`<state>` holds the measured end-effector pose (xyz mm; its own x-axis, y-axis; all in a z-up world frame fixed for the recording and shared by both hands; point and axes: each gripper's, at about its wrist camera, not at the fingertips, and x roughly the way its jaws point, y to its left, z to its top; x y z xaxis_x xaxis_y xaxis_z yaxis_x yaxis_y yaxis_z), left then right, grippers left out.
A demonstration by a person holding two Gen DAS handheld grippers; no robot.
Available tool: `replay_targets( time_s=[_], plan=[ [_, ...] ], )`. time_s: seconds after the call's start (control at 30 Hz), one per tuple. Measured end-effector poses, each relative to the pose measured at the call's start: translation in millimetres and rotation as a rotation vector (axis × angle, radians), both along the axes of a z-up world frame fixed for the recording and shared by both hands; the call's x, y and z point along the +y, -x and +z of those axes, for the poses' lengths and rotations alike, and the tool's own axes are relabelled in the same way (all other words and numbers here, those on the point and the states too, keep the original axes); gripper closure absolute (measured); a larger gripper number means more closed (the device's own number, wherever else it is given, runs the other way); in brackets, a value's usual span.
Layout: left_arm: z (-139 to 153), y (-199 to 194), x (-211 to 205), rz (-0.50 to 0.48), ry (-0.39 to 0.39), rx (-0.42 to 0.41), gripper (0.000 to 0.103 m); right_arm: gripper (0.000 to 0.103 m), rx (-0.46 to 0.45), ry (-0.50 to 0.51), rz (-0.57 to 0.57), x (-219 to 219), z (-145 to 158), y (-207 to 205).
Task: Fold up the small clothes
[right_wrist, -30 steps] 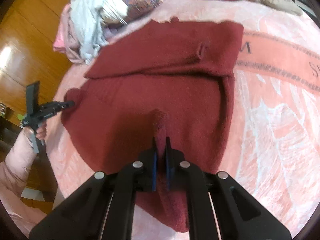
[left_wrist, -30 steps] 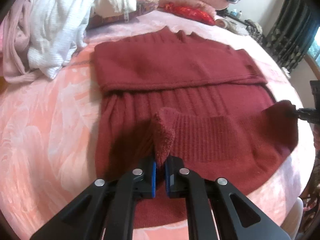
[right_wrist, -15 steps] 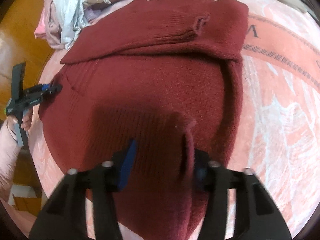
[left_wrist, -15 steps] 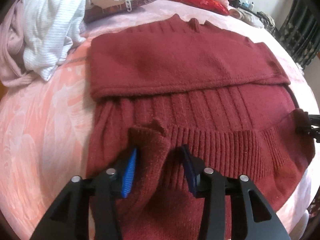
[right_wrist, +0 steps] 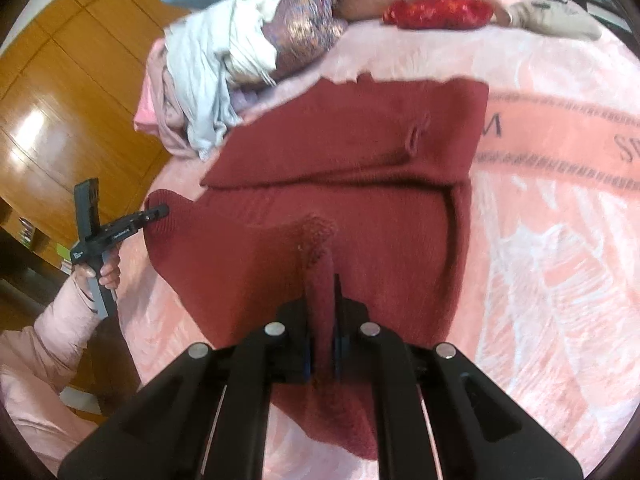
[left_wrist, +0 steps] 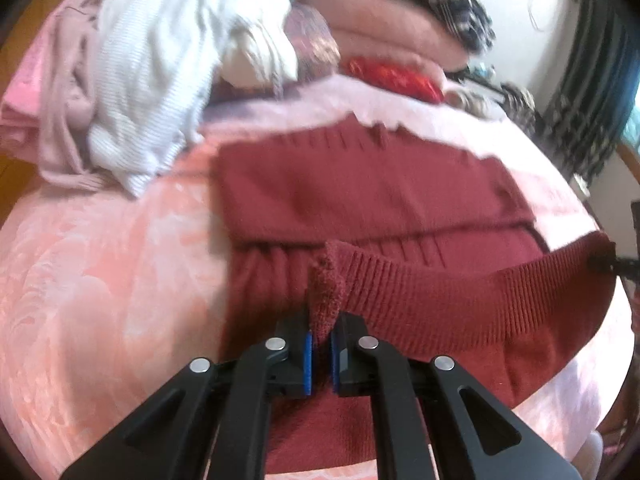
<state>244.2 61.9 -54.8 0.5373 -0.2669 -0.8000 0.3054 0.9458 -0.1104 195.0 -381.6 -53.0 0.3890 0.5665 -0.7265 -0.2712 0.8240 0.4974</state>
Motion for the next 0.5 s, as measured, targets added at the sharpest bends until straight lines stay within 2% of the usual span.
replay_targets(
  time_s=[0.2, 0.37, 0.5],
  plan=[
    [26, -22, -7, 0.038, 0.023, -0.054, 0.097, 0.097, -0.05, -0.002, -0.032, -5, 24, -28],
    [43, -63, -19, 0.085, 0.024, -0.099, 0.097, 0.097, -0.06, 0.016, -0.085, -7, 44, -78],
    [44, -105, -21, 0.146, 0.014, -0.107, 0.097, 0.097, -0.04, 0.042, -0.131, -5, 43, -131]
  ],
)
